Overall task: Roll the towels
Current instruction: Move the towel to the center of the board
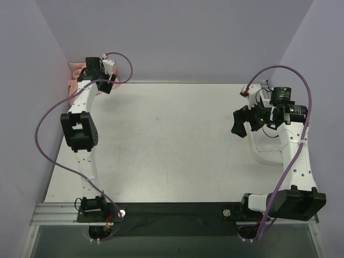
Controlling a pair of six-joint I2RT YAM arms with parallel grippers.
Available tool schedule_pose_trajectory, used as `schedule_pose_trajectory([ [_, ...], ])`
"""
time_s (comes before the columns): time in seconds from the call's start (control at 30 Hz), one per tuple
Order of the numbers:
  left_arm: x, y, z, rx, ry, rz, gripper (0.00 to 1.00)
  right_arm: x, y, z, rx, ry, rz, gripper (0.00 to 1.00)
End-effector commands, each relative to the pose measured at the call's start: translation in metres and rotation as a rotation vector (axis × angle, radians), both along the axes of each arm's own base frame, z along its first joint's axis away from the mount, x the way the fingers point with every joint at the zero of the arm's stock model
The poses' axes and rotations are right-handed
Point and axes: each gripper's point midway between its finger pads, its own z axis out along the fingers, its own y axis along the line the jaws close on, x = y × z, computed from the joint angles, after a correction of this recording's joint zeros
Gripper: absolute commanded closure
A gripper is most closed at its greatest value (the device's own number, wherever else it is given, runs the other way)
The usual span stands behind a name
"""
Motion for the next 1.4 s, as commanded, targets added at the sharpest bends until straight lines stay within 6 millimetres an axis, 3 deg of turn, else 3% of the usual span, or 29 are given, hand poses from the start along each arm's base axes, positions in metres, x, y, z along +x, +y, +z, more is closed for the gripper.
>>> schedule_pose_trajectory([
  [0.0,0.038,0.031,0.018,0.168,-0.074,0.019,0.18,-0.021,0.009,-0.007,0.04,0.091,-0.068,0.0],
  [0.03,0.046,0.039,0.014,0.186,-0.08,0.032,0.18,-0.021,0.007,-0.008,0.033,0.092,-0.071,0.0],
  [0.07,0.056,0.041,-0.014,0.192,-0.05,0.028,0.17,-0.022,0.006,-0.01,0.024,0.092,-0.073,0.0],
  [0.1,0.068,0.046,0.002,0.213,-0.102,0.027,0.16,-0.023,0.005,-0.014,0.01,0.1,-0.073,0.0],
  [0.13,0.075,0.05,-0.025,0.233,-0.079,0.032,0.14,-0.023,0.004,-0.014,0.006,0.1,-0.075,0.0],
  [0.23,0.091,0.059,-0.051,0.311,-0.092,0.027,0.12,-0.024,0.003,-0.019,0.003,0.117,-0.078,0.0],
  [0.6,0.112,0.09,-0.115,0.598,-0.082,-0.04,0.11,-0.009,-0.014,-0.022,-0.084,0.131,-0.092,0.0],
  [0.63,0.115,0.091,-0.123,0.612,-0.084,-0.046,0.12,-0.01,-0.013,-0.023,-0.082,0.139,-0.088,0.0],
  [0.77,0.124,0.084,-0.121,0.612,-0.113,-0.084,0.31,-0.01,-0.016,-0.023,-0.095,0.148,-0.093,0.0],
  [0.83,0.125,0.069,-0.12,0.598,-0.11,-0.129,0.41,-0.011,-0.017,-0.022,-0.102,0.148,-0.096,0.02],
  [0.9,0.121,0.058,-0.127,0.624,-0.08,-0.166,0.58,-0.013,-0.017,-0.019,-0.101,0.149,-0.095,0.06],
  [0.97,0.121,0.041,-0.117,0.629,-0.085,-0.189,0.71,-0.014,-0.017,-0.016,-0.097,0.147,-0.094,0.09],
  [1.03,0.118,0.035,-0.106,0.605,-0.075,-0.198,1.0,-0.016,-0.015,-0.01,-0.089,0.136,-0.1,0.15],
  [1.07,0.119,0.015,-0.1,0.576,-0.093,-0.196,1.0,-0.017,-0.015,-0.008,-0.088,0.128,-0.1,0.17],
  [1.13,0.11,0.001,-0.078,0.522,-0.085,-0.215,1.0,-0.021,-0.014,-0.002,-0.083,0.112,-0.106,0.21],
  [1.2,0.099,-0.025,-0.063,0.412,-0.097,-0.241,1.0,-0.025,-0.013,0.006,-0.077,0.093,-0.109,0.23],
  [1.23,0.079,-0.034,-0.049,0.371,-0.07,-0.262,1.0,-0.027,-0.011,0.01,-0.071,0.085,-0.109,0.24],
  [1.3,0.055,-0.075,-0.035,0.261,-0.062,-0.323,1.0,-0.03,-0.01,0.015,-0.062,0.072,-0.109,0.26],
  [1.33,0.033,-0.09,-0.004,0.223,-0.07,-0.351,1.0,-0.031,-0.008,0.017,-0.05,0.07,-0.113,0.26],
  [1.37,0.004,-0.117,-0.026,0.172,0.007,-0.392,1.0,-0.032,-0.007,0.017,-0.042,0.071,-0.118,0.26],
])
